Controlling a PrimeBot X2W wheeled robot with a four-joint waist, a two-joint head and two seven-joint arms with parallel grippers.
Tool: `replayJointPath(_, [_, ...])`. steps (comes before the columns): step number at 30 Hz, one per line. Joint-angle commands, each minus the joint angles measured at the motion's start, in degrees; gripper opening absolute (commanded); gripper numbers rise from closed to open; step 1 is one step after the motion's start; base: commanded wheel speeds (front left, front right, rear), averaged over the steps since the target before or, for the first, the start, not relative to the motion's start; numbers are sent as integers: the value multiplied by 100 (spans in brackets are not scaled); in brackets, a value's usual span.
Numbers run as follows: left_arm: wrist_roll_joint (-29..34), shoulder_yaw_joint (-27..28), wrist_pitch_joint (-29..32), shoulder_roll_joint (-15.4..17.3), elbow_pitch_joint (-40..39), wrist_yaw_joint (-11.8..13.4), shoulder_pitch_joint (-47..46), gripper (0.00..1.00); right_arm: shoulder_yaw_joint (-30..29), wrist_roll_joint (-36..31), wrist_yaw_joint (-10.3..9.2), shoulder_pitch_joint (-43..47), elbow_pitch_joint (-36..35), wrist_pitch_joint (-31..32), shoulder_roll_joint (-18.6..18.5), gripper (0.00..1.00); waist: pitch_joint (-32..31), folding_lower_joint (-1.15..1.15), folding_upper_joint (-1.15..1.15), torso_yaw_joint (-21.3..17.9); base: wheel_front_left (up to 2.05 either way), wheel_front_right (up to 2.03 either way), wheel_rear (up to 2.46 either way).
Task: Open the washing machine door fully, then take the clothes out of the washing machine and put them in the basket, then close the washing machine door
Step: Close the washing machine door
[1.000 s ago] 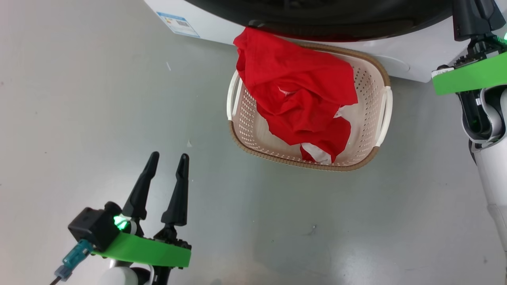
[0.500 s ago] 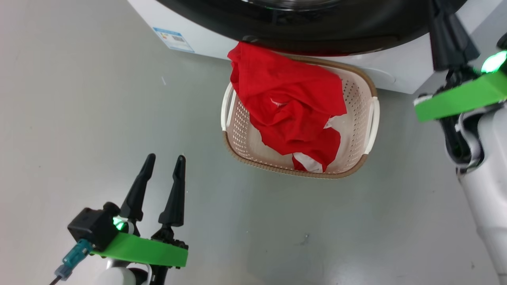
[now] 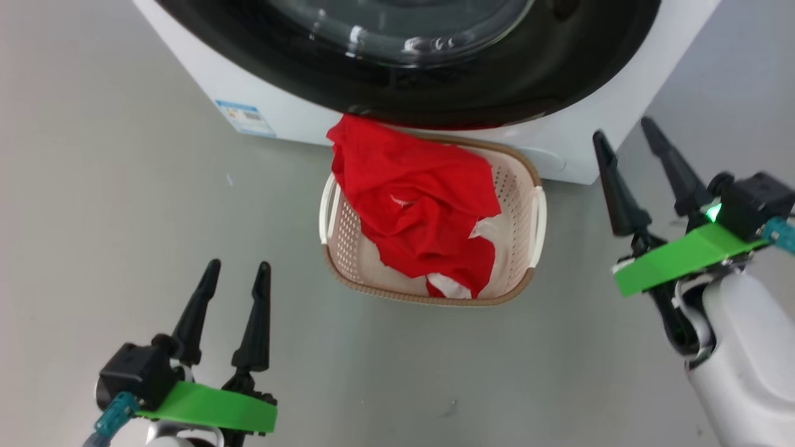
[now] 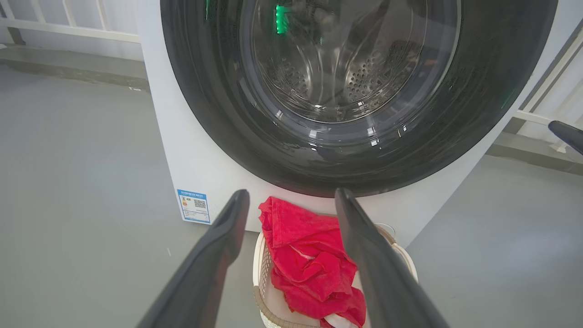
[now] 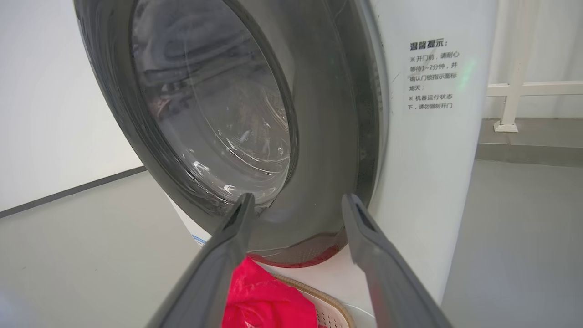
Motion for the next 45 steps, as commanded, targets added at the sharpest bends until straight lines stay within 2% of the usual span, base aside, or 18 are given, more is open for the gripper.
replayJointPath(1, [112, 247, -70, 93, -90, -32, 113, 100, 108, 35, -22, 235, -164, -31, 52, 100, -329, 0, 0, -265, 0, 0, 0])
replayJointPath(26, [243, 681, -70, 418, 78, -32, 852, 100, -328, -76, -22, 2064, -371, -31, 76, 100, -1454, 0, 0, -1066, 0, 0, 0])
replayJointPath(45, [18, 661, -70, 687, -111, -32, 1383, 100, -676, -133, -22, 2999, -495, -31, 28, 100, -1973, 0, 0, -1322, 0, 0, 0])
